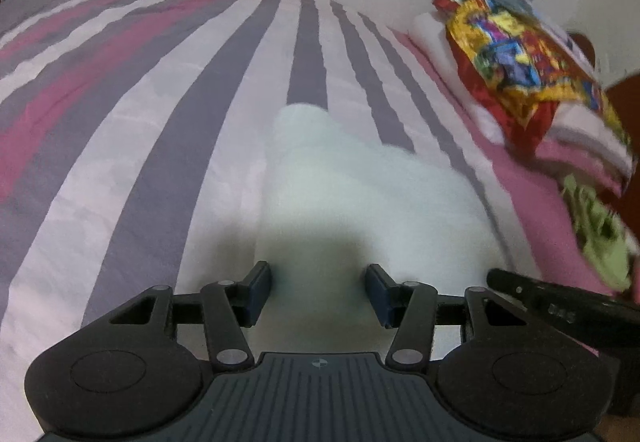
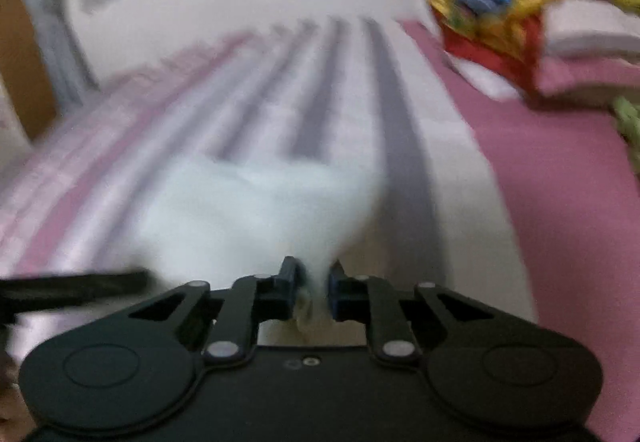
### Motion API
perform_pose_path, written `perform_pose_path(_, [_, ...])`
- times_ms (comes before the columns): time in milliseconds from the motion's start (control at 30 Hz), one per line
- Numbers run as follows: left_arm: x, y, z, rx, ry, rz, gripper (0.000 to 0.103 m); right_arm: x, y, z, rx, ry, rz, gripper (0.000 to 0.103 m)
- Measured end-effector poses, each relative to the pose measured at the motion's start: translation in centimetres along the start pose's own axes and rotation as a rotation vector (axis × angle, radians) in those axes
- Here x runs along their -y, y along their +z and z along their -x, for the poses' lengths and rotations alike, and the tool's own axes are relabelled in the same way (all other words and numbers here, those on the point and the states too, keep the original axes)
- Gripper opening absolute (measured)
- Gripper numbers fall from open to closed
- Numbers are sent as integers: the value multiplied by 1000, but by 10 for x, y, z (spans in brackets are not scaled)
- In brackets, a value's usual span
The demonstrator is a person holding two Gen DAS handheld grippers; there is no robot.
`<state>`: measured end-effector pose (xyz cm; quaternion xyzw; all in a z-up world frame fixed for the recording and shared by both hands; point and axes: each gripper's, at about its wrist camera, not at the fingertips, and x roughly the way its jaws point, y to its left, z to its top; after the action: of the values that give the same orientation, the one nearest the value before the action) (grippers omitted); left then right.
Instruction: Fold small clothes
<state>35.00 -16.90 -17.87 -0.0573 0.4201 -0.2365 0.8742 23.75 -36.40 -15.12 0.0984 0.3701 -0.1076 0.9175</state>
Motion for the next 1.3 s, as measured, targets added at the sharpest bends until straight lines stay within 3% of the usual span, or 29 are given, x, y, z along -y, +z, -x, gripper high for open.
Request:
perform_pose_path(33, [0, -2, -2, -19, 10, -3, 68, 4, -4, -8, -30, -30, -3, 13])
perform_pose_path(100, [-6, -3, -1, -40, -8, 50, 68, 10, -7, -12, -60, -9, -36, 14])
perform_pose_path(133, [-7, -2, 4, -20, 0, 47, 68, 11, -6, -7, -45, -5, -44, 19])
perform_pose_path(233, [-1, 8, 11, 25, 8, 15, 68, 11, -1, 13, -10, 32, -84, 22])
perform_pose_path(367, [6, 31, -3, 14, 27, 9, 68, -9, 1, 30, 27, 83, -49, 26])
perform_pose_path(467, [5, 43, -30, -53, 54, 27, 68, -24, 13, 15, 28, 70, -6, 25])
perform_pose_path(533, [-3, 46, -49, -97, 47, 94, 71, -24, 17, -6, -6, 29, 0, 25])
perform_pose_path(633, [-3, 47, -55, -94, 51, 137, 75, -17, 16, -37, -77, 1, 1, 26])
perform_pose_path(733, [4, 37, -38, -74, 42, 97, 75, -17, 20, -27, -76, 9, 7, 27])
perform_pose_path(867, [1, 11, 2, -30, 38, 45, 75, -10, -4, 11, -99, 87, -28, 28])
perform_pose_path(1100, [-20, -40, 43, -70, 47, 63, 75, -9, -64, 57, -190, 139, -115, 32])
perform_pose_path(1300, [-16, -60, 44, -117, 32, 61, 75, -20, -72, 69, -203, 139, -113, 31])
